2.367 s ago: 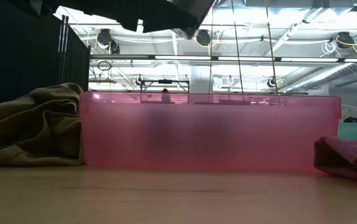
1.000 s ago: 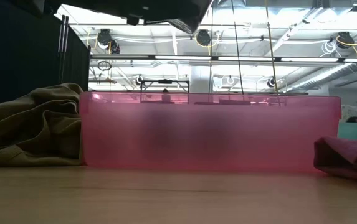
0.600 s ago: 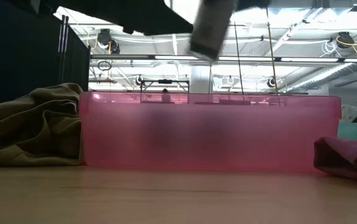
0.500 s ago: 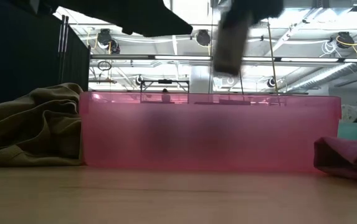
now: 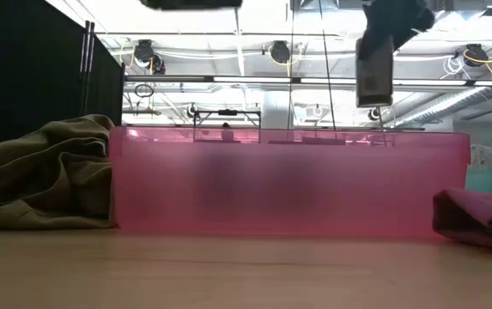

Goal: Sort spices by type
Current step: Put the golden seasoning bottle into the light blue bin

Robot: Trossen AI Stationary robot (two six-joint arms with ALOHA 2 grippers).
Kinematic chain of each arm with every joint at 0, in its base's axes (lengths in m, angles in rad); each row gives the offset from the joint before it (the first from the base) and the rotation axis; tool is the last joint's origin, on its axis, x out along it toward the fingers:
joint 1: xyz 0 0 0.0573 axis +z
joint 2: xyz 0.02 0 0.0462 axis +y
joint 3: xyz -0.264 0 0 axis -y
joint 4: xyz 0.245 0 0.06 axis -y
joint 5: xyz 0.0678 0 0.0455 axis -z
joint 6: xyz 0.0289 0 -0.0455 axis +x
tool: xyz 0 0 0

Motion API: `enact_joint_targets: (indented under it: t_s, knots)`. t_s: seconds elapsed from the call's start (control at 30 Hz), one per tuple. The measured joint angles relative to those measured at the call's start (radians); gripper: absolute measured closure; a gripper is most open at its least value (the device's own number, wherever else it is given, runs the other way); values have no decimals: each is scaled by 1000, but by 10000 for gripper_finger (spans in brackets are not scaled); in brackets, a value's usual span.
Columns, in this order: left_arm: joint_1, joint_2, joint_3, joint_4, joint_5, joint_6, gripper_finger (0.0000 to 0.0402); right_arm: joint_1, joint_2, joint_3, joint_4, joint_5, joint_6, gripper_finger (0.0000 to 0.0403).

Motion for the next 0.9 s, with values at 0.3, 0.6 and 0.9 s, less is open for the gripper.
enact_joint_targets:
  t_s: [0.3,0.6,0.9]
  knots:
    - [-119,-163,0,-99,3,-12,91,-135,-329,-294,130,-101,94,158]
    - [-177,-227,0,-114,-1,3,91,-188,-543,-553,194,-86,254,158]
    - [-162,-227,-1,-168,-3,-12,91,-244,-455,-570,196,10,225,158]
